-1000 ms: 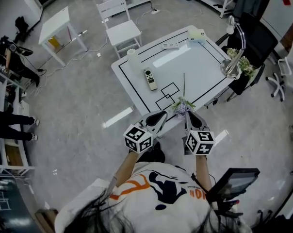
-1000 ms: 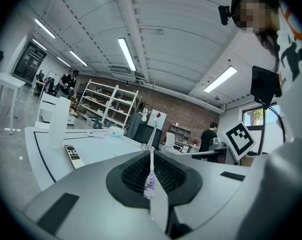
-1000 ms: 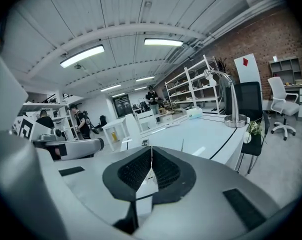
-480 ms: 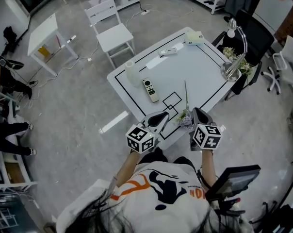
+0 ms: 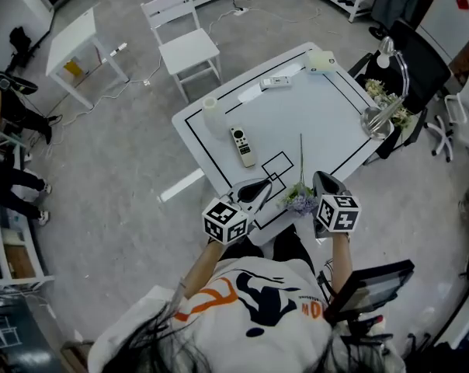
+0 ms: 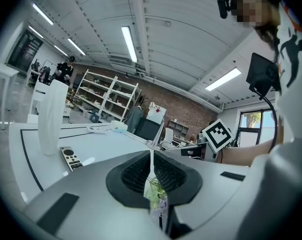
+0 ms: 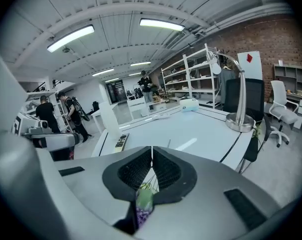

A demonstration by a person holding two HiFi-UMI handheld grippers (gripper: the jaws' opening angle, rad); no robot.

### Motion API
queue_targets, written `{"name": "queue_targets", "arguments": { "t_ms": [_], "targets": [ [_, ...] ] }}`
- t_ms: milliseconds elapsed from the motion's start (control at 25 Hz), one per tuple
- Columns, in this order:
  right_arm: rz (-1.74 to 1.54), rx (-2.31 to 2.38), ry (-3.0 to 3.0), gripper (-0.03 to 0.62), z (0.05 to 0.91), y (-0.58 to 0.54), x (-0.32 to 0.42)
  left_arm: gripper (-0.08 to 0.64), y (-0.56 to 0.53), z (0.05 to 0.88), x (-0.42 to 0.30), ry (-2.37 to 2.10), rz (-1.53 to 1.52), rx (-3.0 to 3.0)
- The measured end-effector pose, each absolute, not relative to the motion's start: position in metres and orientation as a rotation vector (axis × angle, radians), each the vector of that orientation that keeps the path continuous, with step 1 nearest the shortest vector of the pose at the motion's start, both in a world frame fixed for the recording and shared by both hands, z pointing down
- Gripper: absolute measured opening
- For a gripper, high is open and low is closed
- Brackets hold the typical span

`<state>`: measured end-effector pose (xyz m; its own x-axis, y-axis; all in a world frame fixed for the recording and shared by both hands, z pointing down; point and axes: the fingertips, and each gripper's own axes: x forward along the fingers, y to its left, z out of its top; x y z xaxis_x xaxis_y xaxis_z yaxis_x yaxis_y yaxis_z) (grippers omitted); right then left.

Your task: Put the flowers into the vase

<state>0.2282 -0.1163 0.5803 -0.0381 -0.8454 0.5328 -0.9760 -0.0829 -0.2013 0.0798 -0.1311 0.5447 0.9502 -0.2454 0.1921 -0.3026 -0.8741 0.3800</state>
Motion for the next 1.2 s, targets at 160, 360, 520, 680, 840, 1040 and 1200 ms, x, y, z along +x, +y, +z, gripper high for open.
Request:
{"name": "queue_targets", "arguments": {
  "t_ms": [160, 360, 520, 680, 840, 1040, 1200],
  "targets": [
    [0.752, 1.835, -2.005, 0.015, 0.592, -0.135, 0.237, 0.012, -0.148, 0.546, 0.084, -0.502, 0.172, 2.66],
    [0.628, 1.476, -2.104, 0.015, 0.613, -0.153, 0.242, 0.012, -0.164, 0.546, 0.093, -0.678, 0.104, 2.579],
    [0.559, 1.236, -2.166, 0.015, 0.633, -0.172, 0.245, 0.011, -0.17, 0.549, 0.103, -0.81, 0.079, 2.526],
    [0.499, 1.021, -2.238, 0.015, 0.645, -0.186, 0.244, 0.012, -0.17, 0.557, 0.112, -0.92, 0.078, 2.485],
    [0.406, 0.787, -2.298, 0.017, 0.651, -0.193, 0.234, 0.012, -0.171, 0.561, 0.116, -1.017, 0.077, 2.443],
    [0.268, 0.478, -2.31, 0.095, 0.658, -0.189, 0.225, 0.011, -0.168, 0.563, 0.116, -1.115, 0.073, 2.396],
    [0.113, 0.181, -2.281, 0.151, 0.667, -0.168, 0.217, 0.012, -0.166, 0.565, 0.114, -1.176, 0.07, 2.368]
  ]
}}
